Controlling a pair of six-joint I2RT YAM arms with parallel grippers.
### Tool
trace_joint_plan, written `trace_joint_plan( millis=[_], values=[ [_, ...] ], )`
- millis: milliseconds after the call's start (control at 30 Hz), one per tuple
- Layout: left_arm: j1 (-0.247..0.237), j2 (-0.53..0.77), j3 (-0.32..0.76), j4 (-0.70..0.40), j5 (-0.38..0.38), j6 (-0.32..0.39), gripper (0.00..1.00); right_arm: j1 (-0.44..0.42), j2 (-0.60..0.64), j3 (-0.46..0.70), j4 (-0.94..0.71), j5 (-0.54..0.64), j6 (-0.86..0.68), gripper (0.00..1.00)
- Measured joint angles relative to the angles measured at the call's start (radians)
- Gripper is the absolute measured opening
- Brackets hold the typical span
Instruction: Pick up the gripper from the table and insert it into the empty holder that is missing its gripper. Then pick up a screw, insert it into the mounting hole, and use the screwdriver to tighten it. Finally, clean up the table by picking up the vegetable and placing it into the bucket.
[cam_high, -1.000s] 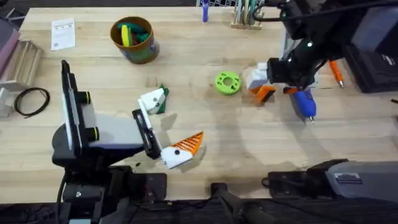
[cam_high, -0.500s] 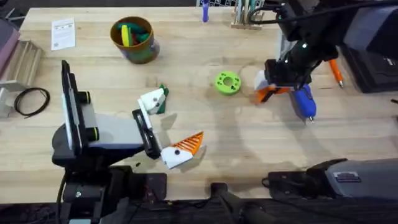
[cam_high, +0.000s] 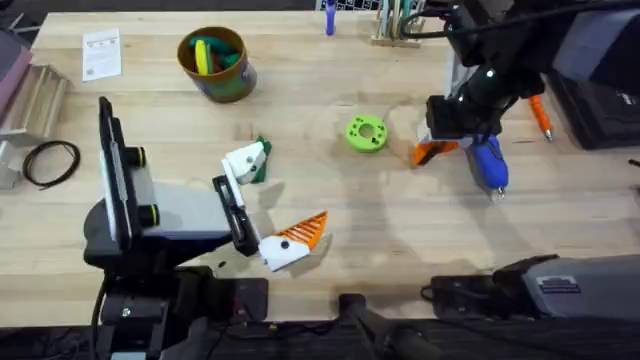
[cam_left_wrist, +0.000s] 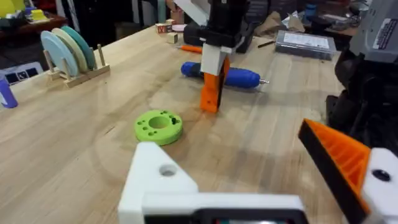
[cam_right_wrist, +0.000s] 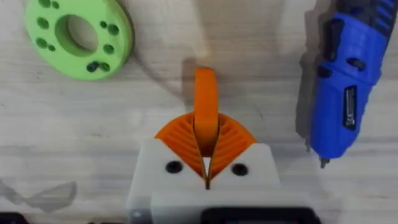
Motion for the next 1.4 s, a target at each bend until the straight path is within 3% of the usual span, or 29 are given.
trace_joint_plan(
  millis=[133,433,633,767,1100,1400],
  values=[
    [0.0,0.0,0.0,0.0,0.0,0.0,0.985,0.003,-0.016,0.019,-0.053,0.0,0.0,0.01],
    [0.0,0.0,0.0,0.0,0.0,0.0,0.985,0.038,-0.153,0.179,-0.127,-0.011,0.001,0.01],
    [0.0,0.0,0.0,0.0,0.0,0.0,0.985,0.037,-0.261,0.186,-0.113,-0.08,0.001,0.01],
    [0.0,0.0,0.0,0.0,0.0,0.0,0.985,0.035,-0.295,0.183,-0.028,-0.185,0.001,0.009],
    [0.0,0.0,0.0,0.0,0.0,0.0,0.985,0.035,-0.312,-0.002,0.279,-0.553,0.051,0.009],
    [0.0,0.0,0.0,0.0,0.0,0.0,0.985,0.035,-0.312,-0.19,0.581,-0.721,0.17,0.009]
  ],
)
